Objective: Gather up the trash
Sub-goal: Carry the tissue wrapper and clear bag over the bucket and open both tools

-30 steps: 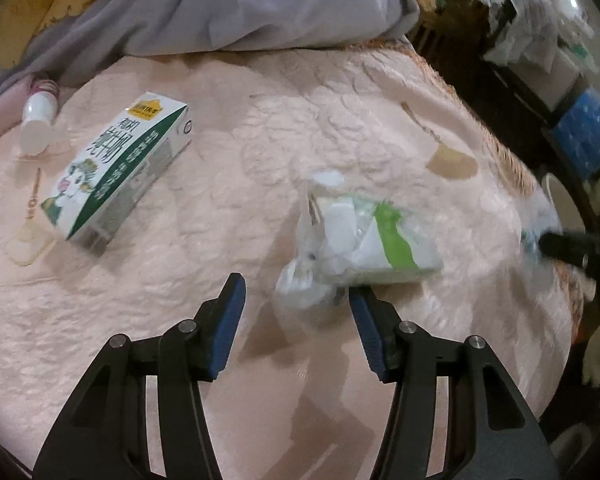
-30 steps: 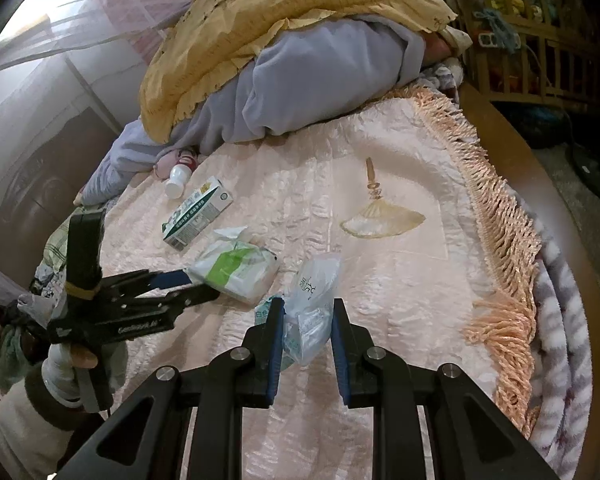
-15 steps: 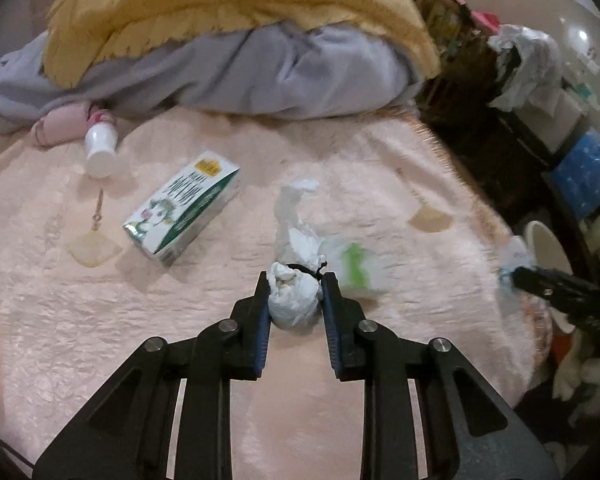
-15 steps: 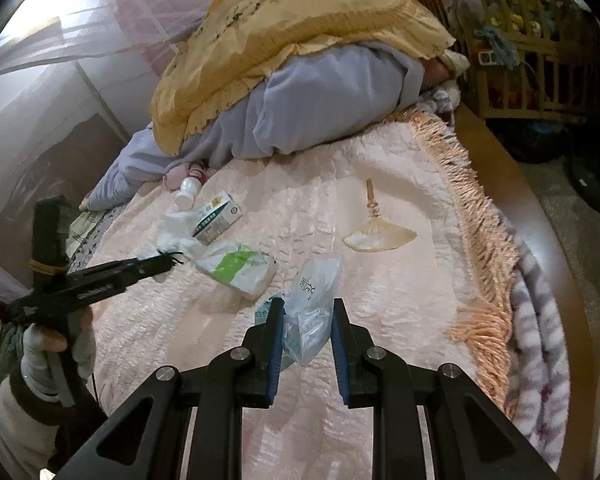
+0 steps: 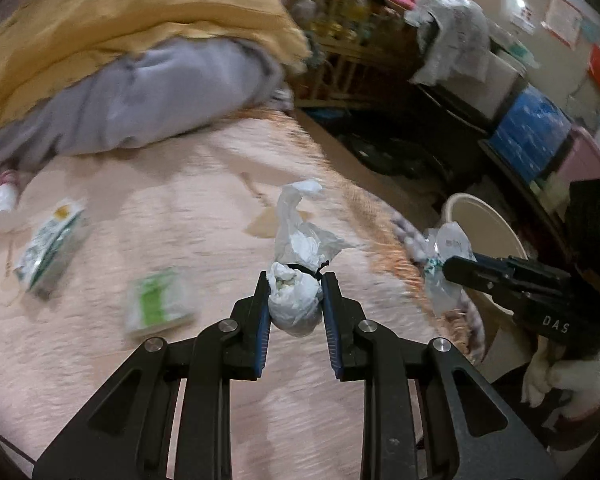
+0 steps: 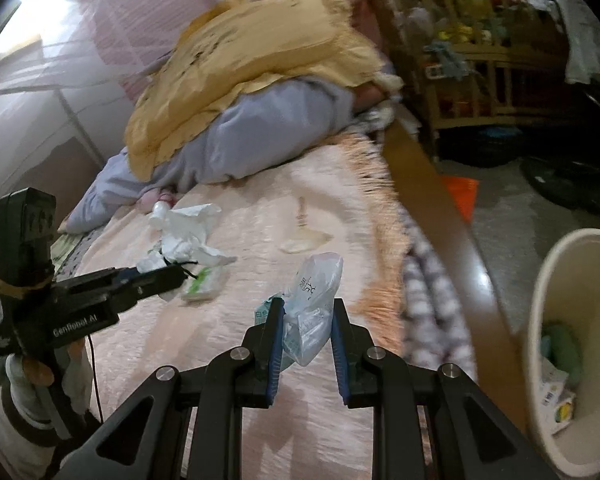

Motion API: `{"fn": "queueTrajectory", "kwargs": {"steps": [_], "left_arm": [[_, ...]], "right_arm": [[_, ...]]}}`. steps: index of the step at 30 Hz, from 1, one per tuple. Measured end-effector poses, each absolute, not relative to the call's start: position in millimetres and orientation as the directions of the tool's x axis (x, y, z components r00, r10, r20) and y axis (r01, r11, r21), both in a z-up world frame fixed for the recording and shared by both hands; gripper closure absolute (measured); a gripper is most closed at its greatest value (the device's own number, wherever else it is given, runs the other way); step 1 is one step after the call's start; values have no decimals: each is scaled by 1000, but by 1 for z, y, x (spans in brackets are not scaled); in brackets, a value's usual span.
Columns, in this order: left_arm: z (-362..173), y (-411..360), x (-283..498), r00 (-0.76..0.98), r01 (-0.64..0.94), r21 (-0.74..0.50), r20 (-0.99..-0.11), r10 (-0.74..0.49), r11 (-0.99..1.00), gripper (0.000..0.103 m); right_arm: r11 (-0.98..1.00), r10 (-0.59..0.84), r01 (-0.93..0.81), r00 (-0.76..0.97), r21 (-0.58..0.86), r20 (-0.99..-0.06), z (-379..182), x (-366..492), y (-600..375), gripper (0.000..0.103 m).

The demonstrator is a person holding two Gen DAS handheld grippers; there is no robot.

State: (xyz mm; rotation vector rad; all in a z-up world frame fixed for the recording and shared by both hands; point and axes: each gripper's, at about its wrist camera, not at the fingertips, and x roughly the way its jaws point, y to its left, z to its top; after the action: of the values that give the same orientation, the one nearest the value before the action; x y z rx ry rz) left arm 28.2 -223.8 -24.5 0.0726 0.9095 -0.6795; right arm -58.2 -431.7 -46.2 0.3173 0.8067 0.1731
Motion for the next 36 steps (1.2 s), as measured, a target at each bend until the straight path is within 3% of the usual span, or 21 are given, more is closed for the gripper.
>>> {"fn": "queueTrajectory", "kwargs": {"steps": [17,26,36], "left_arm": [[-29,-375,-1,325,738,-176,-753,-572,651,82],[-34,-439,-10,210,783,-259,-746,-632,566,82],[-44,-476,-14,141,786,-316,-745,-651,532,81]], "right_arm": [[913,43,264,696,312,-716,-57,-119,-557,83],[842,-84,444,669,306,-739,-65,-145,-617,83],[809,-107,496,653,317,-750,-74,-149,-640,83]]}}
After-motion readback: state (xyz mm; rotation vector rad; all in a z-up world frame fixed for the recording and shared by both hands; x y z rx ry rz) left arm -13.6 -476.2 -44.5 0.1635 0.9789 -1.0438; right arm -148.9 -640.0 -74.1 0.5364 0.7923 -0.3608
